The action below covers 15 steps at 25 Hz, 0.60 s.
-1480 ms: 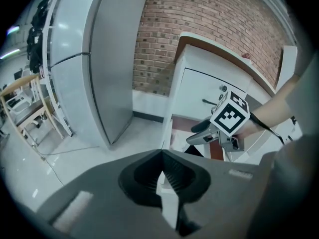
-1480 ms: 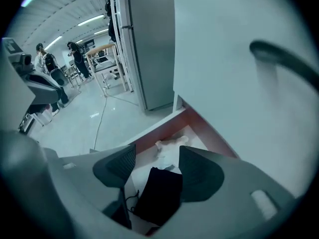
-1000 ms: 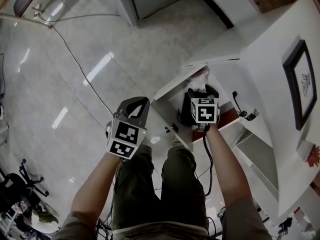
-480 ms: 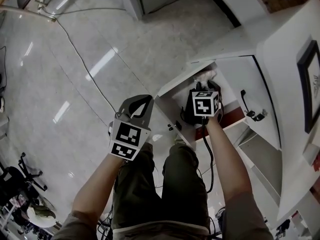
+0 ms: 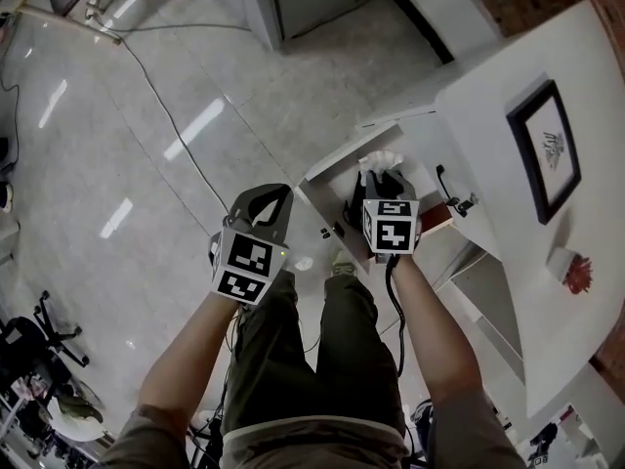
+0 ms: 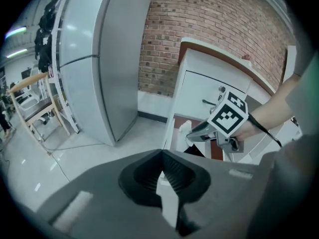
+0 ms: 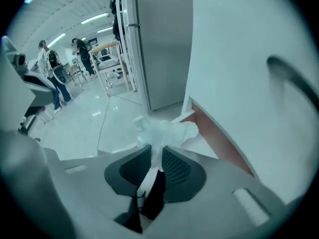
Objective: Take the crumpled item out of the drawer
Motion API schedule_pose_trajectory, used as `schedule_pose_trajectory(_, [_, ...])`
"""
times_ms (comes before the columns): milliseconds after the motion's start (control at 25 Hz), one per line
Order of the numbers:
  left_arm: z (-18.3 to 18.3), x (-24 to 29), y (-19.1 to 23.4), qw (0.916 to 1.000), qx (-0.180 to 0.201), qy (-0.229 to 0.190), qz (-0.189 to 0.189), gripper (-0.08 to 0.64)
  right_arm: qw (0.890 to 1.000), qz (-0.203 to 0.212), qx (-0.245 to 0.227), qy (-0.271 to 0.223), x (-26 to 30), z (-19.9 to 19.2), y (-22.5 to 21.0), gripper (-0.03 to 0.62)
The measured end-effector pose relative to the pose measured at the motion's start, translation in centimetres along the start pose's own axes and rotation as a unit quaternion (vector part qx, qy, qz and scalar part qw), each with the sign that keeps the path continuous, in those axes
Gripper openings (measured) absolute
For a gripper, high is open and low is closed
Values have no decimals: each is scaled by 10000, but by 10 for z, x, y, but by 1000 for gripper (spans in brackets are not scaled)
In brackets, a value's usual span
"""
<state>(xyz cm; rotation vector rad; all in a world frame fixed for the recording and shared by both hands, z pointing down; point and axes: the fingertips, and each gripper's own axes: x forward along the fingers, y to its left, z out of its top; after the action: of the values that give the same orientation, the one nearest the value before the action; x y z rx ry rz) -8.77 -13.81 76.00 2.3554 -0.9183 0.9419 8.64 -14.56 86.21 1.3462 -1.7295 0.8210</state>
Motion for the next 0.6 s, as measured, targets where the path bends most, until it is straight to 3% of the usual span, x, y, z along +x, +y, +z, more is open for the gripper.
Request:
schedule_pose_trajectory(400, [79,-95,-2,9996,67,-196,210,0,9944,663,385,-728,-153,87,36,83])
schedule_pose_trajectory(600, [129,-139,-6,9985,303,-381,267,0,9869,896,435,-1270,-236,148,48,81])
